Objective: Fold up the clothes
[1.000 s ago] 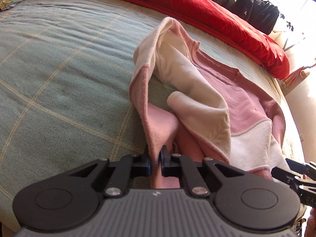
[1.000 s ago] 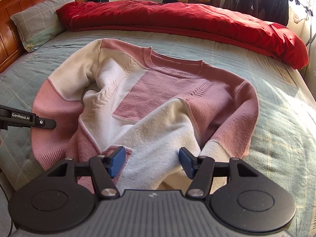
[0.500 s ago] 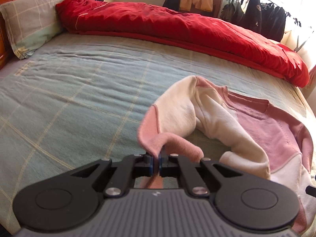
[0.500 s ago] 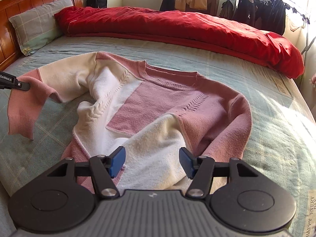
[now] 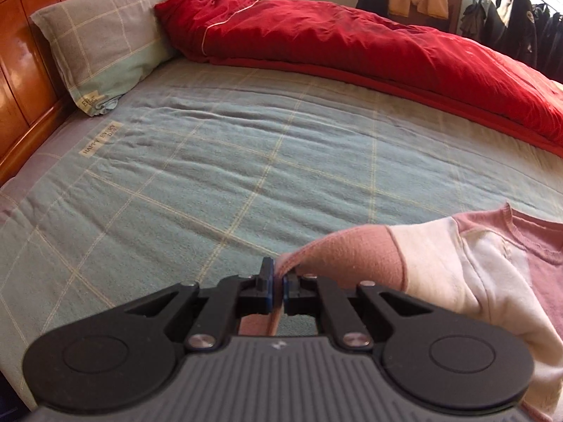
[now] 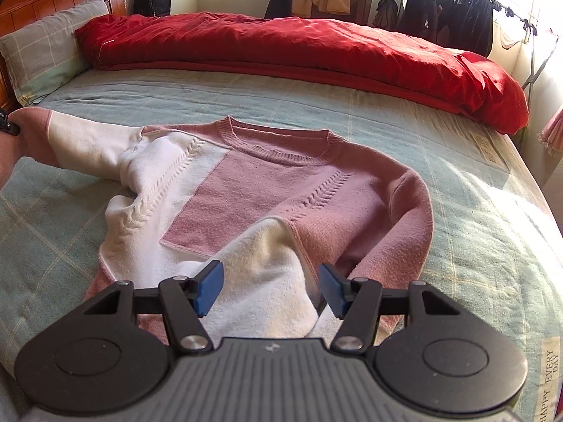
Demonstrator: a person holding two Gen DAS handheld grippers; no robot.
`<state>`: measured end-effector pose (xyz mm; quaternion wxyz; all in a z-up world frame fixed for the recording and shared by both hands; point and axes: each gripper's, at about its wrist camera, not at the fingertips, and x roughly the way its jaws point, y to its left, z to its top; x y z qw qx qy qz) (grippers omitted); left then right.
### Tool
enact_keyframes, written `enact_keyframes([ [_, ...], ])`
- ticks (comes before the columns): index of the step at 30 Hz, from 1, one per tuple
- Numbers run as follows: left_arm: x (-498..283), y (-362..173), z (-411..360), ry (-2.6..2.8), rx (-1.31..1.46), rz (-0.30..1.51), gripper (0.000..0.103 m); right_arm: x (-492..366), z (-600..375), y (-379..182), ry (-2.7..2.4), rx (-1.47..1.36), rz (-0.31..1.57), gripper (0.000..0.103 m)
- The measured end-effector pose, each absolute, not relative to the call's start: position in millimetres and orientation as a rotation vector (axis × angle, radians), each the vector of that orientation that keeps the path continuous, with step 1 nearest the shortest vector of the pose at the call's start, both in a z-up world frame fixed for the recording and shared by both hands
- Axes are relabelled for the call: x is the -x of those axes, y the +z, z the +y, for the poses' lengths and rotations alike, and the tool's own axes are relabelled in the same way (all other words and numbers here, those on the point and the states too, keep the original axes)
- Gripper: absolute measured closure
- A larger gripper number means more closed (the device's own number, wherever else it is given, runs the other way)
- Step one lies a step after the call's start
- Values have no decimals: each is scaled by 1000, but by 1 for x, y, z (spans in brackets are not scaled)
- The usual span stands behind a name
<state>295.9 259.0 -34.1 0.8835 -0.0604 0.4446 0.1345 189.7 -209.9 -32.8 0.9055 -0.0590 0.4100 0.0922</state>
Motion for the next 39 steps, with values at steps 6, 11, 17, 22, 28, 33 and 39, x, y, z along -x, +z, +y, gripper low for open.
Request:
enact_keyframes([
  [6, -334, -61, 286, 318, 122, 1032, 99, -198, -212, -38, 168, 124, 859, 38],
  [11, -352, -77, 303, 343, 140, 1054, 83, -202, -213, -44, 150, 136, 878, 38],
  [17, -349, -81, 332, 360, 274, 1027, 74, -206, -212, -49, 141, 136, 896, 38],
  [22, -334, -83, 354, 374, 342, 994, 73, -207, -209, -45, 143, 143, 889, 38],
  [28, -305, -85, 385, 454, 429, 912, 70, -207, -201, -37, 164, 159, 874, 38],
  [33, -279, -100, 403, 466, 620, 896, 70, -208, -193, -31, 174, 162, 862, 38],
  [39, -259, -148, 414, 459, 1008, 822, 65, -212, -184, -29, 182, 166, 856, 38],
])
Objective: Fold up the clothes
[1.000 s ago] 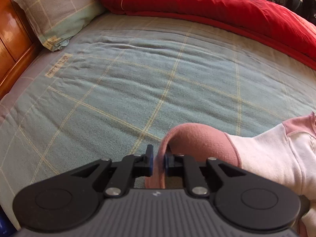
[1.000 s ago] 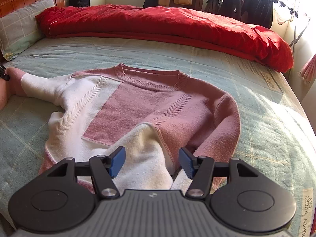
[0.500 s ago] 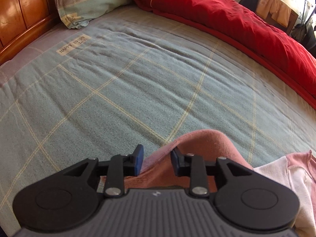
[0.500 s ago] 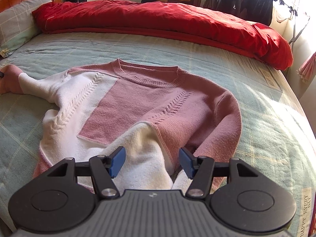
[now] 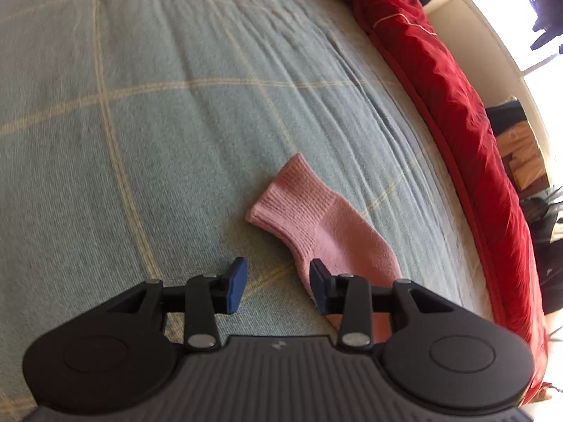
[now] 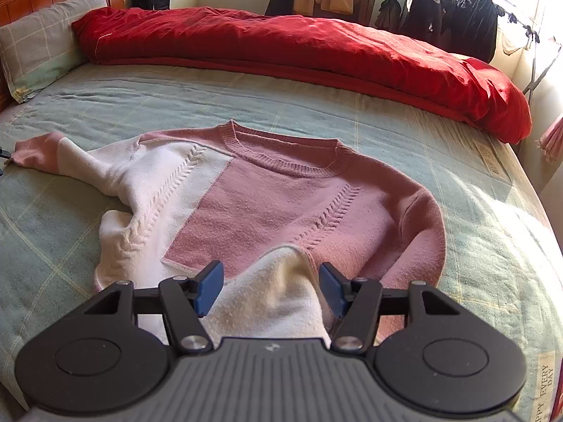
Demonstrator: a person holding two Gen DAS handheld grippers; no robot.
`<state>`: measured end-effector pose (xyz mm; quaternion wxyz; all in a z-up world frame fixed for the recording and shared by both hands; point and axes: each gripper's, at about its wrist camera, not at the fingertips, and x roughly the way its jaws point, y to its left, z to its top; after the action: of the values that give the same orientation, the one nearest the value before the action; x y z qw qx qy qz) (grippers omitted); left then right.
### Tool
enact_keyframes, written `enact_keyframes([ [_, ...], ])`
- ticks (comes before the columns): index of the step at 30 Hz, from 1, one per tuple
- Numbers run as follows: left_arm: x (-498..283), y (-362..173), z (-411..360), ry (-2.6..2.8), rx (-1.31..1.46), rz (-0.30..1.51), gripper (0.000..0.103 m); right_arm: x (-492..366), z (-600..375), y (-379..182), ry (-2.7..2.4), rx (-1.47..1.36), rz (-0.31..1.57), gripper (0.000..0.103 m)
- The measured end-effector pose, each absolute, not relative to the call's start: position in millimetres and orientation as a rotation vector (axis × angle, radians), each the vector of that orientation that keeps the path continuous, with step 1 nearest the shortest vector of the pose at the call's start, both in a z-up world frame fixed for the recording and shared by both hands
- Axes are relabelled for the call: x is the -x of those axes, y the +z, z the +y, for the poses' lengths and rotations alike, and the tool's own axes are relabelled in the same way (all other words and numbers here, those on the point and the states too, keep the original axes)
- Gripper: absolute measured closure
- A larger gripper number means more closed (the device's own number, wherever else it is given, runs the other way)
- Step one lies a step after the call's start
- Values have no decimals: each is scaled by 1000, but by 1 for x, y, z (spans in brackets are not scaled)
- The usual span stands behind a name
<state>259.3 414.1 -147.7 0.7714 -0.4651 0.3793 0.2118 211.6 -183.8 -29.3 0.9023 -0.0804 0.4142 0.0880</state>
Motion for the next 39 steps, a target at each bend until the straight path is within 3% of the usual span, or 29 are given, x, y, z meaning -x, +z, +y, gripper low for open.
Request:
enact_keyframes([
  [6, -279, -167, 410, 490, 1064, 725, 64, -210, -180, -28, 173, 201, 854, 38],
  [8, -284, -166, 404, 504, 1022, 715, 69, -210, -181, -29, 169, 200, 861, 38],
  [9, -286, -164, 402, 521, 984, 722, 73, -210, -181, -29, 169, 198, 866, 38],
  [11, -288, -160, 396, 549, 913, 743, 96, -210, -180, -30, 172, 201, 870, 38],
  [24, -221, -85, 402, 522, 821, 702, 98, -208, -178, -28, 201, 181, 851, 38],
  [30, -200, -80, 412, 600, 747, 743, 98, -203, -177, -30, 219, 169, 850, 38],
  [37, -236, -71, 377, 405, 669, 822, 97, -204, -184, -29, 215, 168, 848, 38],
  [39, -257, -67, 352, 310, 621, 845, 92, -205, -188, -30, 212, 165, 850, 38],
])
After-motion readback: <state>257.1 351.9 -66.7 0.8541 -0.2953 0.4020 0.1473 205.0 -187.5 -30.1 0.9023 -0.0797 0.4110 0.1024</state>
